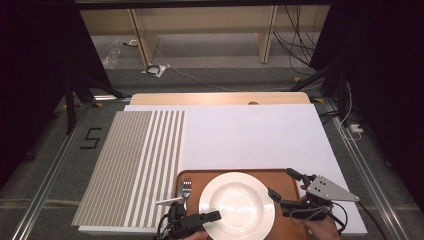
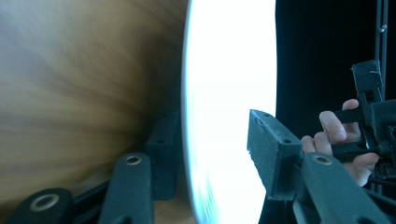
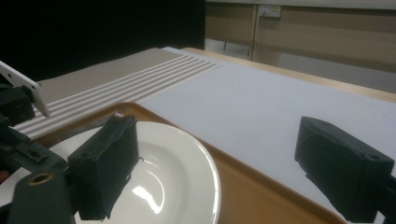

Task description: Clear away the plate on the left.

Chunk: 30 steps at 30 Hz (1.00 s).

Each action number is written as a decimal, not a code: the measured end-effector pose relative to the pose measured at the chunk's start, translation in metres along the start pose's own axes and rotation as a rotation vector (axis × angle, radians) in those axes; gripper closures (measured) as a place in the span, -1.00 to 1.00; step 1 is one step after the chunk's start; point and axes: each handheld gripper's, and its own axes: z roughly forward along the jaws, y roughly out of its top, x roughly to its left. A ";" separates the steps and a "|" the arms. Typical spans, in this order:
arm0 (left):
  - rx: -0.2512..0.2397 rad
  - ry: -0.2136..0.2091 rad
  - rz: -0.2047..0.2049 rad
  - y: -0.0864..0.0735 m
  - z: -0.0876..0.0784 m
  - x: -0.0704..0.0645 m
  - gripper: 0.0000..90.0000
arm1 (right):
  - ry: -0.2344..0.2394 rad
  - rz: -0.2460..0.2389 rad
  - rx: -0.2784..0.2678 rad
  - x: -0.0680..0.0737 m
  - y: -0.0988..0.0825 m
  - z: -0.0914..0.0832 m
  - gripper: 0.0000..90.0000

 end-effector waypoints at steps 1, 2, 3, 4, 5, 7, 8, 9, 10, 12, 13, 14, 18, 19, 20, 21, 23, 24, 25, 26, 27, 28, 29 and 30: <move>-0.002 0.004 0.005 0.001 -0.001 0.000 0.14 | 0.000 0.000 0.000 0.000 0.000 0.000 -0.68; -0.008 0.005 0.008 0.001 -0.002 0.000 0.14 | 0.000 0.000 -0.001 0.000 0.000 0.000 -0.68; -0.011 0.009 0.013 0.002 -0.002 0.000 0.13 | -0.001 -0.001 -0.001 0.000 0.000 0.000 -0.68; -0.017 0.013 0.023 0.002 -0.003 -0.001 0.12 | -0.001 0.000 -0.001 0.000 0.000 0.000 -0.68; -0.021 0.017 0.035 0.003 -0.004 -0.001 0.11 | -0.001 0.000 0.000 0.000 0.000 0.000 -0.68; -0.032 0.014 0.048 0.004 -0.006 -0.003 0.09 | -0.001 -0.002 -0.002 0.000 0.000 0.000 -0.68; -0.037 0.013 0.052 0.005 -0.007 -0.003 0.08 | -0.001 -0.001 -0.002 0.000 0.000 0.000 -0.68; -0.040 0.014 0.054 0.005 -0.008 -0.004 0.08 | -0.001 -0.002 -0.002 0.000 0.000 0.000 -0.68; -0.046 0.016 0.059 0.006 -0.008 -0.004 0.07 | -0.001 -0.002 -0.002 0.000 0.000 0.000 -0.68; -0.054 0.019 0.069 0.007 -0.010 -0.005 0.06 | -0.001 -0.001 -0.003 0.000 0.000 -0.001 -0.68; -0.058 0.019 0.075 0.008 -0.011 -0.005 0.05 | -0.002 -0.001 -0.001 0.000 0.000 -0.001 -0.68; -0.063 0.023 0.084 0.009 -0.012 -0.006 0.03 | -0.002 -0.002 -0.001 0.000 0.000 -0.001 -0.68; -0.092 0.038 0.131 0.012 -0.017 -0.009 -0.02 | -0.002 -0.002 0.000 0.000 0.000 -0.001 -0.68; -0.104 0.048 0.140 0.013 -0.018 -0.011 -0.02 | -0.001 -0.002 -0.001 0.000 0.000 -0.001 -0.68; -0.112 0.055 0.161 0.013 -0.019 -0.012 -0.03 | -0.002 -0.002 0.000 0.000 0.000 -0.001 -0.68; -0.119 0.061 0.175 0.014 -0.020 -0.013 -0.04 | -0.002 -0.002 0.000 0.000 0.000 -0.001 -0.68; -0.133 0.066 0.195 0.016 -0.023 -0.015 -0.07 | -0.001 -0.002 -0.001 0.000 0.000 -0.001 -0.68; -0.140 0.071 0.207 0.017 -0.024 -0.016 -0.07 | -0.001 -0.001 -0.003 0.000 0.000 0.000 -0.68; -0.149 0.075 0.220 0.018 -0.025 -0.016 -0.08 | 0.000 -0.001 -0.003 0.000 0.000 0.000 -0.68; -0.156 0.080 0.232 0.019 -0.026 -0.017 -0.09 | 0.000 -0.001 -0.002 0.000 0.000 0.000 -0.68; -0.159 0.083 0.243 0.020 -0.028 -0.018 -0.10 | 0.000 -0.001 -0.003 0.000 0.000 0.000 -0.68; -0.164 0.083 0.252 0.020 -0.028 -0.019 -0.11 | -0.001 -0.002 -0.002 0.000 0.000 -0.001 -0.68; -0.167 0.085 0.268 0.021 -0.029 -0.020 -0.11 | -0.001 -0.001 -0.001 0.000 0.000 -0.001 -0.68; -0.174 0.088 0.284 0.022 -0.030 -0.021 -0.12 | -0.001 -0.001 0.000 0.000 0.000 -0.001 -0.68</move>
